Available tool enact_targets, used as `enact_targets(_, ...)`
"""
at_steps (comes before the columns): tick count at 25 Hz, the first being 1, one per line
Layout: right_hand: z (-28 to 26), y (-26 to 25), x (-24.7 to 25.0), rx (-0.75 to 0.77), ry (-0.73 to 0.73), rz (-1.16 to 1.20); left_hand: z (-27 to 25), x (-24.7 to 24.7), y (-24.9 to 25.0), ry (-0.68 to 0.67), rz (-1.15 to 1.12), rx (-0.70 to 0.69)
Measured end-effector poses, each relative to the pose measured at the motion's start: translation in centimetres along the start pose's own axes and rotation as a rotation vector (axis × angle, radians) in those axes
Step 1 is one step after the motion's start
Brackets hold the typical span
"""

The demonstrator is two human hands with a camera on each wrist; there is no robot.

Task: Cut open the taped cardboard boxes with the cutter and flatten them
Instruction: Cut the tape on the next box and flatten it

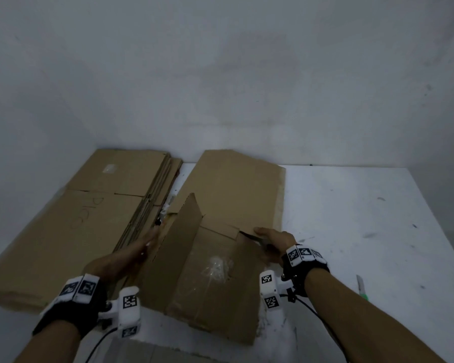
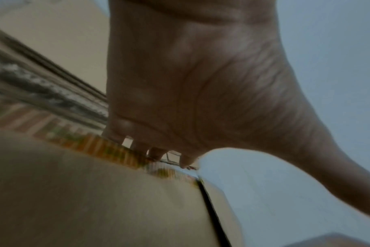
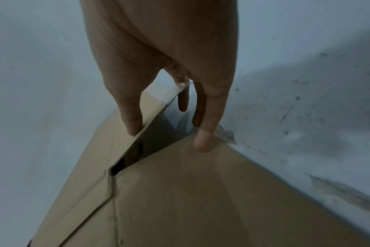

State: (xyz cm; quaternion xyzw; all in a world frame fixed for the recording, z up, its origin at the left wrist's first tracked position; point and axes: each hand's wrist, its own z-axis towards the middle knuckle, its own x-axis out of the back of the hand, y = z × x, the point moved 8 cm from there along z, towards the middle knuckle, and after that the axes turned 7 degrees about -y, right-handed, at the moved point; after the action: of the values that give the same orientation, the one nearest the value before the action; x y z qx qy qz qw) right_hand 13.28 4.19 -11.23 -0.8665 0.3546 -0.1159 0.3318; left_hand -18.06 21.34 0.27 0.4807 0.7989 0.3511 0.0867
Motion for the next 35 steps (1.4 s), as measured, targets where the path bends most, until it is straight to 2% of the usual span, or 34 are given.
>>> enact_targets(3, -1.1, -0.2, -0.5, 0.052, 0.042, 0.047, -1.8, -1.6, 1.8, -0.132, 0.307, -0.118)
enact_targets(4, -1.2, -0.2, -0.7, 0.067, 0.055, 0.06, -2.1, -1.5, 2.2, -0.13, 0.357, -0.143)
enact_targets(5, -1.4, -0.2, -0.8, 0.077, 0.06, 0.068, -2.1, -1.1, 2.6, -0.078, 0.349, -0.158)
enact_targets(7, -1.6, -0.1, -1.3, 0.104, 0.058, 0.083, -1.8, 0.5, 3.1, 0.108, 0.293, -0.159)
enact_targets(9, -1.3, 0.6, -1.6, 0.115, 0.048, 0.111, -1.7, 1.6, 3.7, 0.26, 0.329, -0.196)
enact_targets(11, -2.0, 0.9, -1.1, 0.105, 0.091, 0.088, -1.8, 2.1, 3.9, 0.338, 0.314, -0.225)
enact_targets(13, -3.6, 0.5, -0.1, 0.061, 0.189, -0.035, -2.1, 2.1, 3.9, 0.355, 0.224, -0.206)
enact_targets(16, -5.4, -2.0, 0.1, 0.134, 0.272, -0.23, -3.6, 0.7, 5.9, 0.284, 0.126, -0.26)
enact_targets(18, -7.0, -5.0, -0.8, 0.26, 0.243, -0.261, -4.9, -1.0, 7.7, 0.188, 0.103, -0.29)
enact_targets(20, -8.6, -7.9, -1.2, 0.316, 0.193, -0.282, -5.9, -2.6, 9.4, 0.122, 0.094, -0.319)
enact_targets(23, -11.9, -12.2, -0.5, 0.384, 0.175, -0.383, -7.2, -4.9, 11.8, 0.096, 0.023, -0.379)
enact_targets(24, -12.8, -13.4, -0.6, 0.405, 0.099, -0.338, -7.6, -5.9, 12.6, 0.085, 0.005, -0.4)
enact_targets(26, -14.3, -14.3, -2.2, 0.336, -0.175, -0.18, -8.2, -8.0, 14.0, 0.04, 0.025, -0.449)
enact_targets(28, -15.5, -15.2, -3.9, 0.281, -0.33, -0.194, -9.0, -10.9, 15.5, -0.018, 0.064, -0.512)
enact_targets(32, -15.8, -17.0, -4.2, 0.291, -0.287, -0.506, -10.0, -17.0, 17.9, -0.086, 0.17, -0.655)
enact_targets(35, -15.9, -17.7, -2.3, 0.299, -0.245, -0.498, -9.0, -19.6, 17.9, -0.128, 0.143, -0.648)
